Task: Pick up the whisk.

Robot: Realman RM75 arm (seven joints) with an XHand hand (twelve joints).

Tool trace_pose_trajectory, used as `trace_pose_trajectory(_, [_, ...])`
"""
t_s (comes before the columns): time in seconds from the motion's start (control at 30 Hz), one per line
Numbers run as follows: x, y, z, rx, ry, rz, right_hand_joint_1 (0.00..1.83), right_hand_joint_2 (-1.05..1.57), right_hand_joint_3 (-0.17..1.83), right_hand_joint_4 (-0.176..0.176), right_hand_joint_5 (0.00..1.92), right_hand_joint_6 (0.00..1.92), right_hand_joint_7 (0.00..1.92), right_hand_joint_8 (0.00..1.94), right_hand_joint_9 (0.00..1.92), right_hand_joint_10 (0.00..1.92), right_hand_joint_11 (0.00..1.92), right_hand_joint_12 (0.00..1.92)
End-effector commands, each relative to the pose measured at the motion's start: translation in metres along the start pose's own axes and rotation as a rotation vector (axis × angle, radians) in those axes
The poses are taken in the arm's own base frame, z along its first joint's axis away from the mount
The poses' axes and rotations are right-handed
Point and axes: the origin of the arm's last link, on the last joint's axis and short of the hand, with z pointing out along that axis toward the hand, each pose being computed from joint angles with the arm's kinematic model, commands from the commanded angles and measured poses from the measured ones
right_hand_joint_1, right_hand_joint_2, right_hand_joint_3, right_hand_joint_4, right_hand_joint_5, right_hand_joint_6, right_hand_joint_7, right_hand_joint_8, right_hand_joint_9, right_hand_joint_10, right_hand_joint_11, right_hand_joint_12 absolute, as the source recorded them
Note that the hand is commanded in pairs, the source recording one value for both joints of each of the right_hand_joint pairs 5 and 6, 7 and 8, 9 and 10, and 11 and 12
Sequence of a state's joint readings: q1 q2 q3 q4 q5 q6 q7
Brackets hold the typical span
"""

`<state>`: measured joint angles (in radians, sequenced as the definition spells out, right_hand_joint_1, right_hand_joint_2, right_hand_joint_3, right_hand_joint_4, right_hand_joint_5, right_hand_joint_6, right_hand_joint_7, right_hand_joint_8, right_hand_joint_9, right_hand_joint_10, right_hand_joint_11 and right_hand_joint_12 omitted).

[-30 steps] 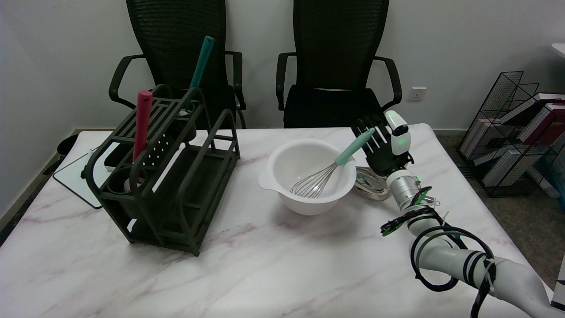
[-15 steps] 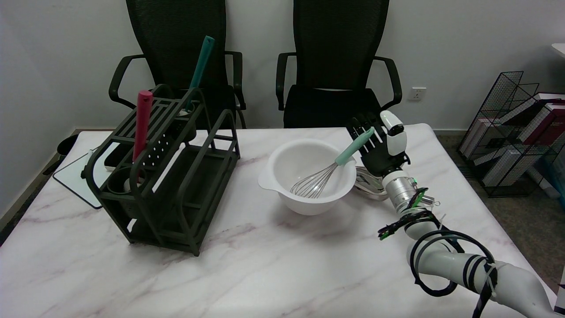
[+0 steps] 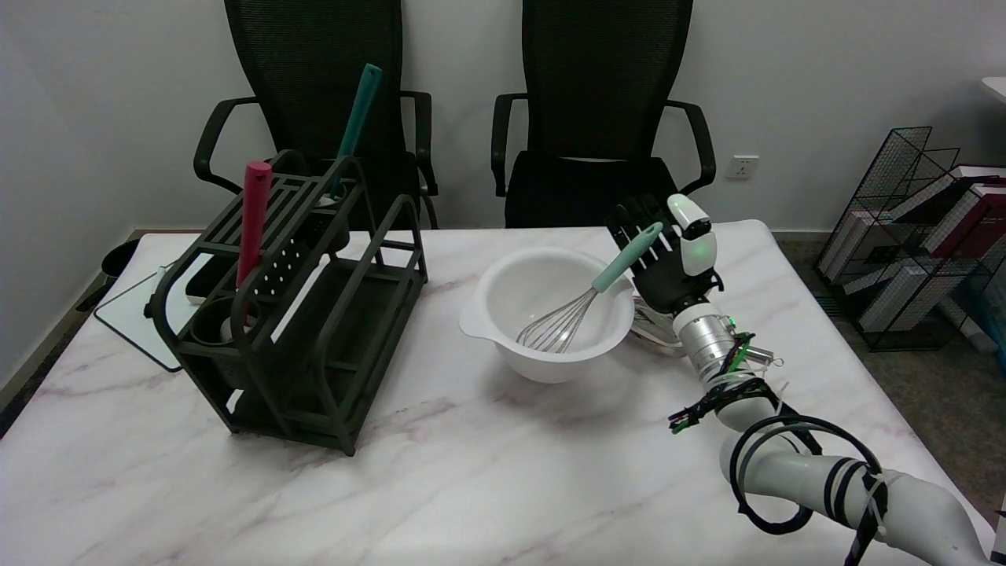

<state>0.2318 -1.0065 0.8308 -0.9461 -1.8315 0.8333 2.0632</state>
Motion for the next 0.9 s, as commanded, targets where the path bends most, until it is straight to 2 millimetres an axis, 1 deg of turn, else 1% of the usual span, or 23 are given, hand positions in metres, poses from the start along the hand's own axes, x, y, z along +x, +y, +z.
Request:
trace_pose_trajectory(0.03, [-0.017,0.004,-0.002,-0.011,-0.06,0.012,0.92,0.5,0.95,0.0,0.16,0.16,0.41,0.41,0.43,0.43,0.37,0.37])
trace_pose_trajectory(0.23, [-0.024,0.005,-0.002,-0.013,-0.077,0.021,0.92,0.51,0.96,0.0,0.17,0.17,0.41,0.41,0.43,0.43,0.37,0.37])
trace_pose_trajectory(0.33, [-0.026,0.005,-0.002,-0.013,-0.088,0.016,0.91,0.54,0.95,0.0,0.39,0.39,0.43,0.43,0.46,0.46,0.37,0.37])
trace_pose_trajectory(0.43, [-0.029,0.005,-0.002,-0.011,-0.11,0.0,0.91,0.57,0.94,0.0,0.52,0.52,0.46,0.46,0.52,0.52,0.39,0.39])
trace_pose_trajectory(0.57, [-0.035,0.004,-0.002,-0.005,-0.131,-0.001,0.91,0.6,0.93,0.0,0.58,0.58,0.51,0.51,0.57,0.57,0.41,0.41])
trace_pose_trajectory(0.7, [-0.036,0.005,-0.004,-0.006,-0.133,0.004,0.91,0.64,0.94,0.0,0.64,0.64,0.6,0.6,0.67,0.67,0.44,0.44])
trace_pose_trajectory(0.83, [-0.035,0.004,-0.005,-0.008,-0.131,0.001,0.91,0.66,0.94,0.0,0.67,0.67,0.66,0.66,0.77,0.77,0.6,0.6])
trace_pose_trajectory(0.9, [-0.035,0.004,-0.005,-0.007,-0.131,0.001,0.91,0.67,0.94,0.0,0.68,0.68,0.67,0.67,0.78,0.78,0.8,0.8])
